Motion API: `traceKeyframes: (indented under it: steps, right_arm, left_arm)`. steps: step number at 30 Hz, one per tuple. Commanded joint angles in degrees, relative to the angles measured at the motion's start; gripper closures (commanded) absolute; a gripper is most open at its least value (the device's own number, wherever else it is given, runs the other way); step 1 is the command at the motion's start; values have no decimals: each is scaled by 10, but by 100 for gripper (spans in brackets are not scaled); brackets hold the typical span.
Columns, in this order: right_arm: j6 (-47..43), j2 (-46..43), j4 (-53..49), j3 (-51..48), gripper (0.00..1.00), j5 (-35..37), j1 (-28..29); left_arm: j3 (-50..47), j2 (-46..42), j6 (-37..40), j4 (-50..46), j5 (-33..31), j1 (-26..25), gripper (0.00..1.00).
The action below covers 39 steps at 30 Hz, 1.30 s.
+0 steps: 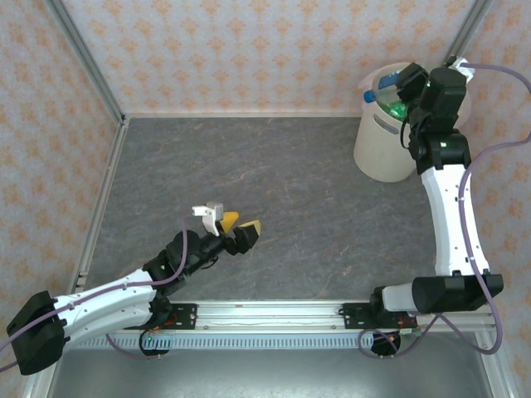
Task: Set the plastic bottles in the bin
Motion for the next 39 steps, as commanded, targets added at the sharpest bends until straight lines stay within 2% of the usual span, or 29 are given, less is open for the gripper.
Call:
traceKeyframes:
  steps: [1,7,16,24,30,39]
  right_arm:
    - [-38,16,23,23,55,129,-7]
    - [-92,75,72,51,54,216,-10]
    - [-136,208,112,146,54,267,-10]
    - [-174,345,82,286,54,324,-11]
    - [-179,362,60,292,54,363,-30]
    - [-175,285,46,215,54,383,-36]
  left_arm:
    - [-10,-1,-12,52,12,-1,1]
    - [-32,4,-35,92,22,-1,1]
    - [-49,6,-48,100,9,-1,1]
    - [-47,15,-43,108,8,-1,1]
    - [-54,22,-45,125,8,-1,1]
    - [-66,24,-50,156,18,-1,1]
